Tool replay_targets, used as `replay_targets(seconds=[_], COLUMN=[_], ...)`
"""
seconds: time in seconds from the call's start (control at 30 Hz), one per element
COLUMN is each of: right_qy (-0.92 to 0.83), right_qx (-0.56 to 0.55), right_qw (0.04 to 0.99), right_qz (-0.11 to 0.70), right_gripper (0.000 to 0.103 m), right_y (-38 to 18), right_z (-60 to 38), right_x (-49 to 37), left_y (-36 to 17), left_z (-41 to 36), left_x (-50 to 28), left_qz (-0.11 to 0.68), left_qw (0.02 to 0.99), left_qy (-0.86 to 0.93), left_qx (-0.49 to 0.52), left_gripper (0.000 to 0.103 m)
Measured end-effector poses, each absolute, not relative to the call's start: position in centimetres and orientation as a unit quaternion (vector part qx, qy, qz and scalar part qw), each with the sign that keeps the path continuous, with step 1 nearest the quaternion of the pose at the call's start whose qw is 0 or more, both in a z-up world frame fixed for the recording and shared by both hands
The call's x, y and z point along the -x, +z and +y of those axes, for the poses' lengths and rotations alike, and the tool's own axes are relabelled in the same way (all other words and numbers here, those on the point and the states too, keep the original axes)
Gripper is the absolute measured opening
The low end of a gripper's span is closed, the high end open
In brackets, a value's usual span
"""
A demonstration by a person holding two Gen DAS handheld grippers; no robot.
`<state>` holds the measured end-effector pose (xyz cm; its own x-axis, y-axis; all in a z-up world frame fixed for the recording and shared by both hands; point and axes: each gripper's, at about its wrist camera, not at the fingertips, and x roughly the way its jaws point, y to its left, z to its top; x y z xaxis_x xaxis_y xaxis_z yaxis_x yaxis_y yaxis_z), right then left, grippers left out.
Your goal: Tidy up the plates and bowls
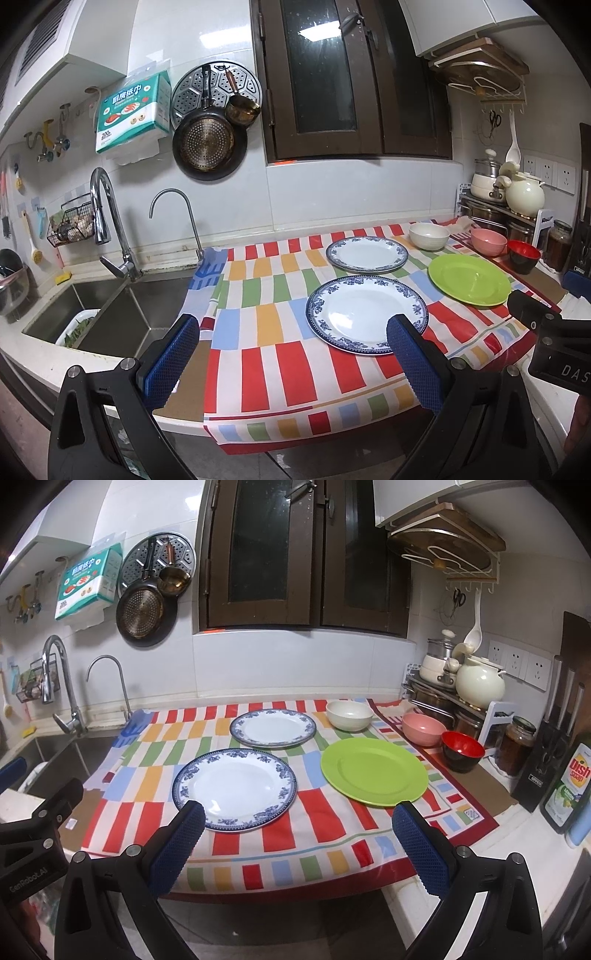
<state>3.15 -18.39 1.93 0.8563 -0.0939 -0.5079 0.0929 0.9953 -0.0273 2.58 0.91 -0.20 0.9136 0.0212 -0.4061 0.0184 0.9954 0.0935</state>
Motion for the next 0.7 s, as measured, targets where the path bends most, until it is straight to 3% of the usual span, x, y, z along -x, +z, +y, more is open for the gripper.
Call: replay_targets(seconds=[0.7], right_qy=[-0.049], right_qx=[0.003], right_qw=[0.964], right_qz=[0.262], right_gripper=[0.102], right_y=[1.95], right_z=[-18.24], right_x=[-3.12], left_y=[-0.22], left_z=[1.06], left_x=[-2.82], left_qz=[0.209], left_qw=[0.977], left_qy=[-0.002], left_qx=[-0.047], left_gripper=[0.103])
